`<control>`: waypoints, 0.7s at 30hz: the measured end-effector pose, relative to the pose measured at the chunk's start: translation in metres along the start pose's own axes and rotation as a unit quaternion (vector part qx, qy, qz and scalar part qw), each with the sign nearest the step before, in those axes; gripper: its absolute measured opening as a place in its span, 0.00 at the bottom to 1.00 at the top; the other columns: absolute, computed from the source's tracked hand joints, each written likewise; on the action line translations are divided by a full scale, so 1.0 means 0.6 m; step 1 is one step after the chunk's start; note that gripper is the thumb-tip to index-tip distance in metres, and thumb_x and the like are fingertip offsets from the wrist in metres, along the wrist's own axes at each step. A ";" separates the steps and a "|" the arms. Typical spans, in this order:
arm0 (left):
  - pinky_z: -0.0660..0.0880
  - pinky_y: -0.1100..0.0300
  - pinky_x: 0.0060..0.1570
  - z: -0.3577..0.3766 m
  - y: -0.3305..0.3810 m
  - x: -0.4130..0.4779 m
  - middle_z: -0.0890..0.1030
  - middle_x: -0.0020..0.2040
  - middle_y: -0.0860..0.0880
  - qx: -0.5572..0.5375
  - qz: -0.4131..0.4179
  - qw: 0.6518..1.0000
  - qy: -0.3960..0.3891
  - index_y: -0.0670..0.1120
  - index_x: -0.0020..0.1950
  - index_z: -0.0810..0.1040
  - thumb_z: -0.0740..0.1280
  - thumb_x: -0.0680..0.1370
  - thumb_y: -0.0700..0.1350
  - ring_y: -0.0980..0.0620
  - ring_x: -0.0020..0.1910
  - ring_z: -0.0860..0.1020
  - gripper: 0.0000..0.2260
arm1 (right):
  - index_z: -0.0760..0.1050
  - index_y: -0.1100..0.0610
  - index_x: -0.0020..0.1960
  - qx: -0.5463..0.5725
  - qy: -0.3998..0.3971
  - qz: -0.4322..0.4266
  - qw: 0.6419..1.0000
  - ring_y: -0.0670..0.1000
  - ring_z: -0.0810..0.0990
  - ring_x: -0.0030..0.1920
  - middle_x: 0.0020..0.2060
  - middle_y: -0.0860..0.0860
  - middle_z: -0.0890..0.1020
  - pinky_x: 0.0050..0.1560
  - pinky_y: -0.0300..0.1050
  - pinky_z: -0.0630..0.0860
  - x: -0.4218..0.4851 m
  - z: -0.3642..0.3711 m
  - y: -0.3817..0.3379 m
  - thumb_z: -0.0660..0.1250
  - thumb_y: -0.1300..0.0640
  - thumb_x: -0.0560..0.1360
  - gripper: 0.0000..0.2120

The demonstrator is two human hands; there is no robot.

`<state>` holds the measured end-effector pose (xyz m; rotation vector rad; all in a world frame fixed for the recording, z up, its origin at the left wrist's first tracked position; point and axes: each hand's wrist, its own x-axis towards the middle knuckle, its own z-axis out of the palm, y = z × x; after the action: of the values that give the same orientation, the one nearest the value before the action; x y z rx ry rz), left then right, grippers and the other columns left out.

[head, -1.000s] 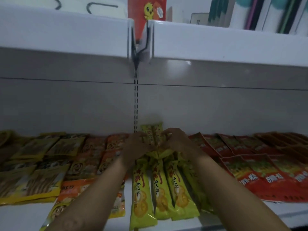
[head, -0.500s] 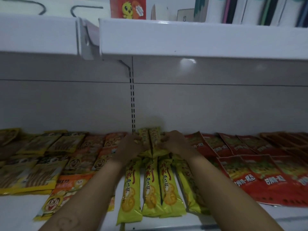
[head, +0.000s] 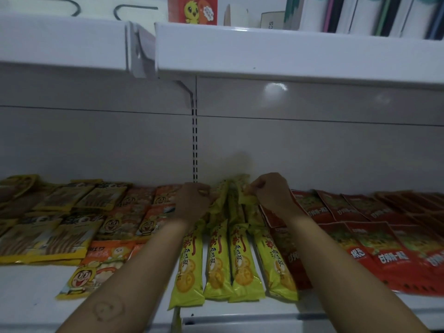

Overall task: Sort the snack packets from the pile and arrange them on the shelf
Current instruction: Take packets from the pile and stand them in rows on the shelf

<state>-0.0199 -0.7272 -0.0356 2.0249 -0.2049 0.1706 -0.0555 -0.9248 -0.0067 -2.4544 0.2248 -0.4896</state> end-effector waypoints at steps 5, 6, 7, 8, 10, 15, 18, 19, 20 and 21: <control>0.79 0.51 0.52 0.020 -0.007 -0.011 0.84 0.51 0.43 0.045 0.029 0.998 0.020 0.39 0.57 0.82 0.73 0.76 0.41 0.46 0.50 0.81 0.11 | 0.84 0.59 0.47 -0.023 -0.030 0.017 0.999 0.45 0.78 0.42 0.47 0.52 0.85 0.42 0.33 0.75 -0.014 0.019 0.021 0.69 0.64 0.76 0.05; 0.79 0.52 0.52 0.020 -0.011 -0.012 0.84 0.51 0.43 0.047 0.031 0.998 0.026 0.40 0.56 0.83 0.72 0.76 0.40 0.45 0.51 0.81 0.10 | 0.84 0.58 0.46 -0.026 -0.034 0.017 0.999 0.45 0.78 0.43 0.47 0.52 0.85 0.40 0.31 0.73 -0.017 0.023 0.025 0.69 0.63 0.76 0.05; 0.79 0.52 0.53 0.019 -0.014 -0.013 0.84 0.51 0.44 0.048 0.032 0.998 0.032 0.40 0.56 0.83 0.71 0.77 0.39 0.46 0.52 0.81 0.09 | 0.83 0.57 0.45 -0.030 -0.037 0.015 0.999 0.45 0.79 0.44 0.48 0.51 0.84 0.39 0.31 0.71 -0.018 0.026 0.028 0.69 0.62 0.76 0.04; 0.78 0.53 0.55 0.018 -0.016 -0.013 0.84 0.52 0.45 0.049 0.034 0.997 0.037 0.41 0.56 0.84 0.70 0.77 0.39 0.47 0.53 0.81 0.09 | 0.82 0.56 0.44 -0.035 -0.040 0.013 0.999 0.46 0.79 0.45 0.48 0.51 0.84 0.41 0.33 0.71 -0.020 0.025 0.028 0.69 0.61 0.76 0.04; 0.77 0.55 0.57 0.014 -0.016 -0.014 0.85 0.52 0.46 0.050 0.039 0.997 0.048 0.42 0.56 0.85 0.70 0.77 0.39 0.48 0.53 0.81 0.09 | 0.79 0.54 0.43 -0.044 -0.047 0.017 0.998 0.48 0.79 0.47 0.48 0.50 0.83 0.46 0.40 0.73 -0.021 0.022 0.026 0.69 0.59 0.77 0.04; 0.72 0.62 0.50 0.009 -0.019 -0.020 0.85 0.51 0.45 0.066 0.035 0.996 0.052 0.41 0.55 0.84 0.70 0.77 0.38 0.53 0.47 0.79 0.08 | 0.77 0.54 0.46 -0.086 -0.061 0.016 0.994 0.52 0.79 0.52 0.50 0.51 0.81 0.53 0.48 0.77 -0.021 0.015 0.017 0.67 0.60 0.77 0.02; 0.71 0.63 0.48 0.007 -0.023 -0.023 0.84 0.50 0.46 0.072 0.033 0.996 0.038 0.41 0.55 0.84 0.71 0.77 0.40 0.55 0.45 0.77 0.08 | 0.78 0.56 0.51 -0.112 -0.070 0.022 0.991 0.53 0.78 0.55 0.53 0.51 0.80 0.54 0.48 0.76 -0.024 0.014 0.013 0.66 0.60 0.78 0.04; 0.71 0.63 0.48 0.006 -0.023 -0.023 0.84 0.48 0.46 0.077 0.031 0.996 0.035 0.41 0.55 0.84 0.71 0.78 0.42 0.54 0.45 0.78 0.08 | 0.78 0.57 0.54 -0.126 -0.075 0.018 0.989 0.53 0.78 0.56 0.54 0.52 0.80 0.54 0.48 0.76 -0.025 0.015 0.011 0.65 0.60 0.78 0.06; 0.71 0.62 0.47 0.005 -0.022 -0.022 0.83 0.47 0.47 0.081 0.030 0.996 0.031 0.42 0.55 0.84 0.71 0.78 0.43 0.53 0.45 0.78 0.08 | 0.78 0.57 0.57 -0.139 -0.079 0.011 0.987 0.55 0.78 0.58 0.55 0.53 0.81 0.55 0.48 0.76 -0.026 0.015 0.007 0.64 0.61 0.78 0.09; 0.71 0.62 0.46 0.004 -0.021 -0.021 0.83 0.47 0.46 0.084 0.029 0.996 0.026 0.42 0.55 0.83 0.71 0.78 0.44 0.52 0.45 0.79 0.09 | 0.77 0.58 0.61 -0.147 -0.083 0.003 0.986 0.56 0.78 0.60 0.58 0.55 0.80 0.56 0.49 0.76 -0.027 0.016 0.004 0.63 0.63 0.78 0.13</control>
<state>-0.0294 -0.7228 -0.0501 2.1801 -0.2230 0.2841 -0.0667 -0.9171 -0.0196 -2.7647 0.2485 -0.2611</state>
